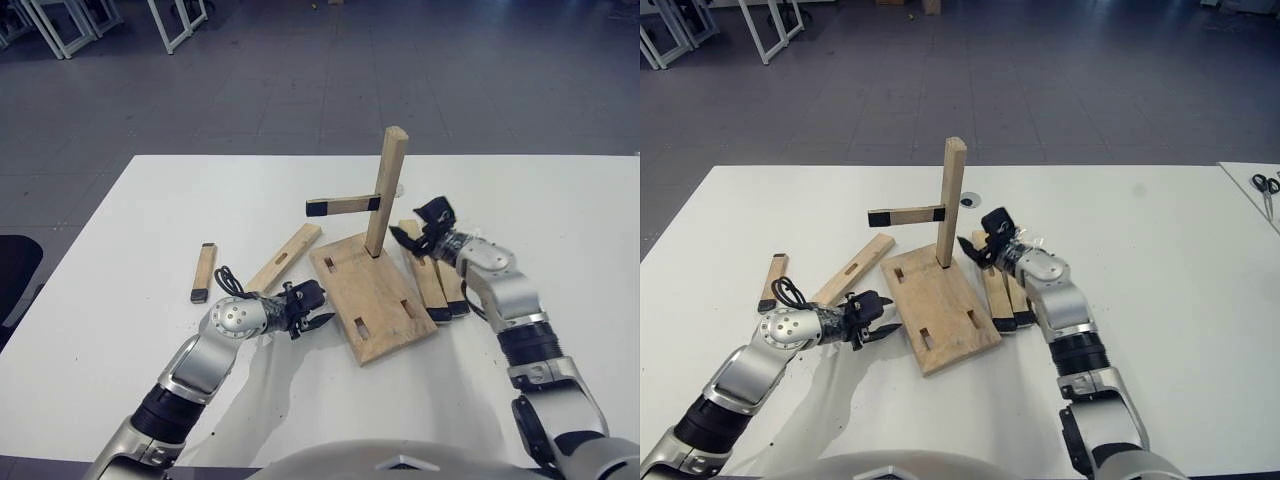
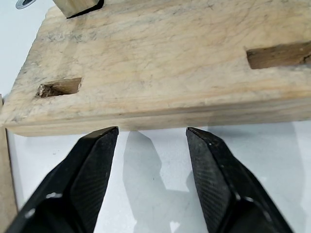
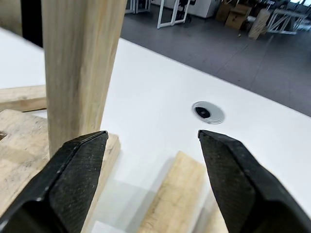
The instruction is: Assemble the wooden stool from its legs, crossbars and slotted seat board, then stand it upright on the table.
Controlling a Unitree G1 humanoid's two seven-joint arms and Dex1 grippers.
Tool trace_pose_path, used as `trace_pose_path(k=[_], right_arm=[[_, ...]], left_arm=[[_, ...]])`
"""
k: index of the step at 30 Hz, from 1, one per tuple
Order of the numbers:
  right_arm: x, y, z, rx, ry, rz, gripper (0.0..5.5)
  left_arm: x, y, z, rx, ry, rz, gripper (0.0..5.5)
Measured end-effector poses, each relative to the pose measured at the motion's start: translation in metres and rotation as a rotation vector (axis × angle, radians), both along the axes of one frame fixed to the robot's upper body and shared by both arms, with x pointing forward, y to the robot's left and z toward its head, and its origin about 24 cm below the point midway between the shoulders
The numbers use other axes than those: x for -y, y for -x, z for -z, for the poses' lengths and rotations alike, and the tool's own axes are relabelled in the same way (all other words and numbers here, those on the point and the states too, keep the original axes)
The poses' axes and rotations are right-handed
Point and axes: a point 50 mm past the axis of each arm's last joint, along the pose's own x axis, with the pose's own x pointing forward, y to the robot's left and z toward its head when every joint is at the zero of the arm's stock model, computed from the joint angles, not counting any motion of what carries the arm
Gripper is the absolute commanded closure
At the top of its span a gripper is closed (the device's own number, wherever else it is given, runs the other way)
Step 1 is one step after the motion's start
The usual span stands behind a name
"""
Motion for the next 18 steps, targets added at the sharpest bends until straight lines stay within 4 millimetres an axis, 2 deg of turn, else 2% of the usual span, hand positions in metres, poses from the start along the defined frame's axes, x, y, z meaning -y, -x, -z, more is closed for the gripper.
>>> trace_pose_path(k=[2,6,10,13,18], right_arm=[[0.021,0.015,-0.006,-0.021,0.046,0.070,2.08],[0.044,0.054,0.003,-0.102,0.069,0.242,2.08],[0.049,0.090,0.033,-0.244,0.056,0.368,2.08],[0.043,0.099,0.040,-0.278,0.045,0.373,2.08],[0.036,0.102,0.044,-0.298,0.039,0.382,2.08]], left_arm=[[-0.007,0.000,-0.001,0.012,-0.034,-0.014,2.91],[-0.015,-0.001,-0.001,0.034,-0.043,-0.071,2.91],[-0.018,-0.003,-0.004,0.056,-0.040,-0.108,2.91],[-0.019,-0.001,-0.003,0.056,-0.040,-0.118,2.91],[-0.019,0.001,0.000,0.046,-0.038,-0.130,2.91]])
